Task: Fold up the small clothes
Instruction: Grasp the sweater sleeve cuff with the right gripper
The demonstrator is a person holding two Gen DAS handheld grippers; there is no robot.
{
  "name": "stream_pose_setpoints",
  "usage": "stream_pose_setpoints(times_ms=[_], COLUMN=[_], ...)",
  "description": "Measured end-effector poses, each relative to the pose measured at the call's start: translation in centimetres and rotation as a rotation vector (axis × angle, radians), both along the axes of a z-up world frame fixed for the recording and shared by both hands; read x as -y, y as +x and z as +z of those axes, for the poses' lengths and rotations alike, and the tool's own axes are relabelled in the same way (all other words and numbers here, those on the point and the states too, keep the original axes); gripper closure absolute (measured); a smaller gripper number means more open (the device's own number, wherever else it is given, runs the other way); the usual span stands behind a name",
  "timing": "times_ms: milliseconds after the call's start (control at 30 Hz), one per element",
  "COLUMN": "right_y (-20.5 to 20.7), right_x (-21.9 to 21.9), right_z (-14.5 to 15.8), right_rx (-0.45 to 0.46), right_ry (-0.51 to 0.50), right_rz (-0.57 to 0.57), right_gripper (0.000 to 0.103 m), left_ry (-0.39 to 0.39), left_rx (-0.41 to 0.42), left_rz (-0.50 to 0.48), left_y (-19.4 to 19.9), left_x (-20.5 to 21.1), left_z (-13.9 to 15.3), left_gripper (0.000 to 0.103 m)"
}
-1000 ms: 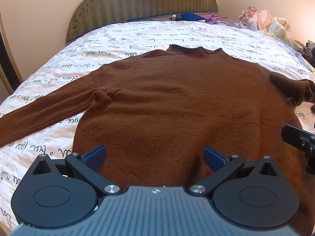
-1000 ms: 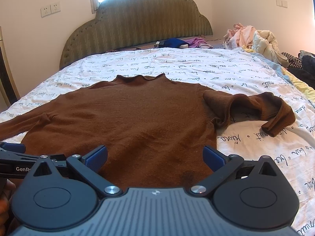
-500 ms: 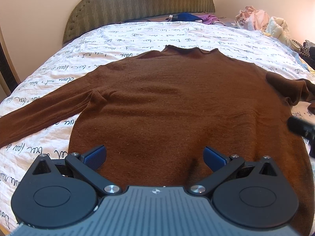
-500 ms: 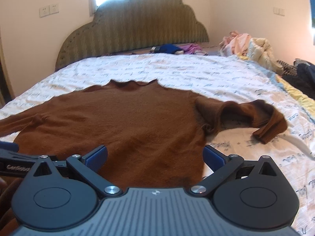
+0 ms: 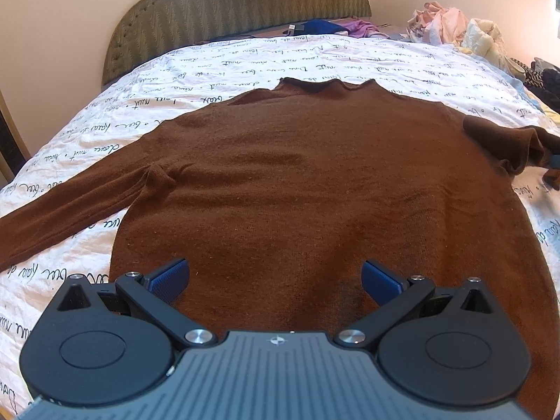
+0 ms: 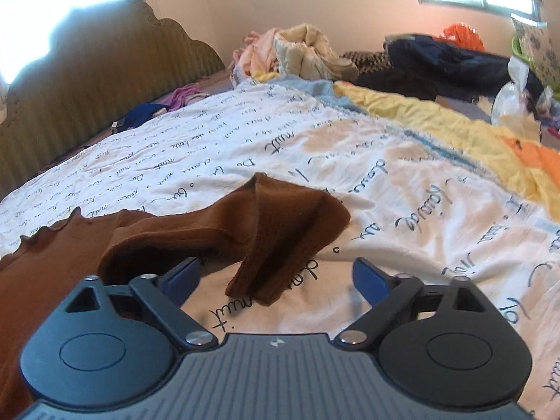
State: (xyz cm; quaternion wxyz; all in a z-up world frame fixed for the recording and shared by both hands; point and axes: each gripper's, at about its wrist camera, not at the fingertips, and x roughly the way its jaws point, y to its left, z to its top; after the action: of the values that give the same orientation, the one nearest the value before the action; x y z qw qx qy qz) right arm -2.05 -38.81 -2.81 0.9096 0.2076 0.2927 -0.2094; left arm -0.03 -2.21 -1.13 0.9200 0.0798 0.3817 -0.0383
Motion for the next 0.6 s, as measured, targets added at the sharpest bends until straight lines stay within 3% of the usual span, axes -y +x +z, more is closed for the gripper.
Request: stream_pose_setpoints(times_ms=[67, 133, 167, 367, 500, 600], right_y=[1.2, 1.6, 1.3, -3.4, -7.1, -8.7], right_x=[0.6, 1.1, 1.3, 5.0, 10.3, 14.9], right_z=[-1.1, -1.6, -1.5, 1.6, 4.2, 5.4], right_rx=[-0.033, -0.045, -0.032, 0.05, 0.123, 0.18], right_ry=[0.039, 0.048, 0.049, 0.085, 0.201, 0.349], right_rz=[-0.001, -0.013, -0.009, -0.019, -0.033, -0.016], right_gripper=[0.062, 0.078, 0.091, 0.095, 0.097, 0.097], left_ry=[0.001, 0.0, -0.001, -0.031, -0.021, -0.021], left_rx=[-0.002, 0.003, 0.005, 0.002, 0.008, 0.009], left_rz=[0.001, 0.004, 0.01, 0.024, 0.009, 0.006], left_y=[0.0, 0.0, 0.0, 0.1, -0.2, -0.2], left_x=[-0.1, -0.3, -0.5, -1.1, -0.7, -0.6], left_z=[0.0, 0.1, 0.2, 0.5, 0.6, 0.5], left_gripper=[0.0, 0.0, 0.0, 0.0, 0.0, 0.0])
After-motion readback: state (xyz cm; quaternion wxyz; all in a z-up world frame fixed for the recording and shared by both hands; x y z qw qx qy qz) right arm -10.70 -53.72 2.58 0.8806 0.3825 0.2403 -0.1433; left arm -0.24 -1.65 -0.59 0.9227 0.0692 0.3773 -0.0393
